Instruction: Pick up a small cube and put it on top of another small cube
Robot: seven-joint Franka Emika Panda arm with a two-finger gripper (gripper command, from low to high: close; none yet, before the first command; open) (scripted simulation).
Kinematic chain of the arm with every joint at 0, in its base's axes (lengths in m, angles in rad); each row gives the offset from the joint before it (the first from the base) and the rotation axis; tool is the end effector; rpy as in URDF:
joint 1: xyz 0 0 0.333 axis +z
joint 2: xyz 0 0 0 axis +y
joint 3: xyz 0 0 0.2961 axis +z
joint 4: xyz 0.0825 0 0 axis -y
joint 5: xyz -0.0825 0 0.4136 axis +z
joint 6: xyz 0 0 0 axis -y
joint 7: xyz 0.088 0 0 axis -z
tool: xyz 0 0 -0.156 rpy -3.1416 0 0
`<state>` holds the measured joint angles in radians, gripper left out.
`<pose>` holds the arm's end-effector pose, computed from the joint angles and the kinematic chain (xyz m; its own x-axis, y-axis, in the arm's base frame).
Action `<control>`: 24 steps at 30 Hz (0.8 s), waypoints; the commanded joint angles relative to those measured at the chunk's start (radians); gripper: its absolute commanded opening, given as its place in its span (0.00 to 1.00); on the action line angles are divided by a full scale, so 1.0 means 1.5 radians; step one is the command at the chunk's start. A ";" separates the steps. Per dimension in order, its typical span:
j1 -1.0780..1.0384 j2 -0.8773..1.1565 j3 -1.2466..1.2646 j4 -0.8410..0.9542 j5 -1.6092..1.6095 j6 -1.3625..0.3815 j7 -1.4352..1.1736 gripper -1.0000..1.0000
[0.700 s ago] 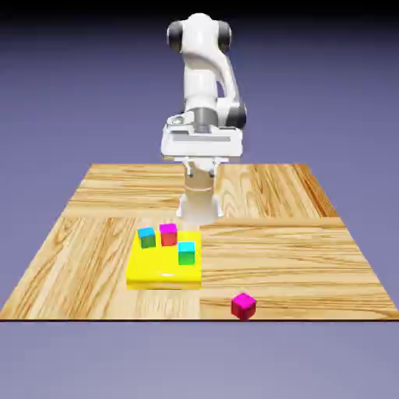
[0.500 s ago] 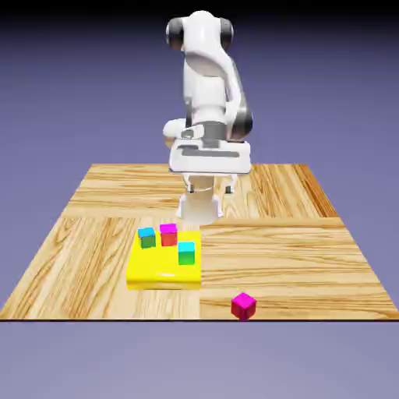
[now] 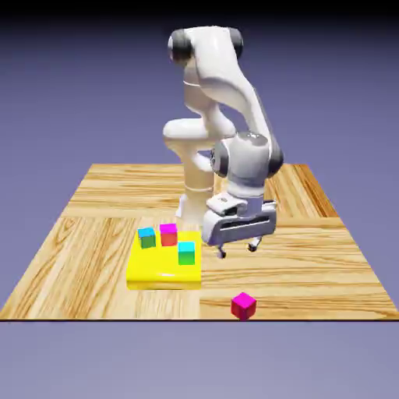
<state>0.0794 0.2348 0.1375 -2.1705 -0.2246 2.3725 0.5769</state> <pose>0.5602 0.1155 0.1937 0.9801 -0.1960 0.0332 -0.1986 -0.9727 0.1201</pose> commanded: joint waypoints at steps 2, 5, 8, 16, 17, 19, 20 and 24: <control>0.004 0.048 0.008 0.038 -0.013 -0.040 -0.010 0.50; 0.010 0.121 0.021 0.096 -0.034 -0.100 -0.025 0.50; 0.016 0.193 0.033 0.154 -0.054 -0.160 -0.039 0.50; 0.019 0.262 0.022 0.154 -0.080 -0.114 -0.030 0.00; 0.019 0.239 0.029 0.162 -0.070 -0.143 -0.036 0.00; 0.011 0.194 0.028 0.152 -0.053 -0.179 -0.034 0.00; 0.002 0.169 0.018 0.130 -0.045 -0.181 -0.023 0.00; -0.031 0.073 -0.022 0.044 -0.012 -0.191 0.021 0.00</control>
<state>0.0322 0.3441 0.1040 -2.1050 -0.2395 2.0861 0.6062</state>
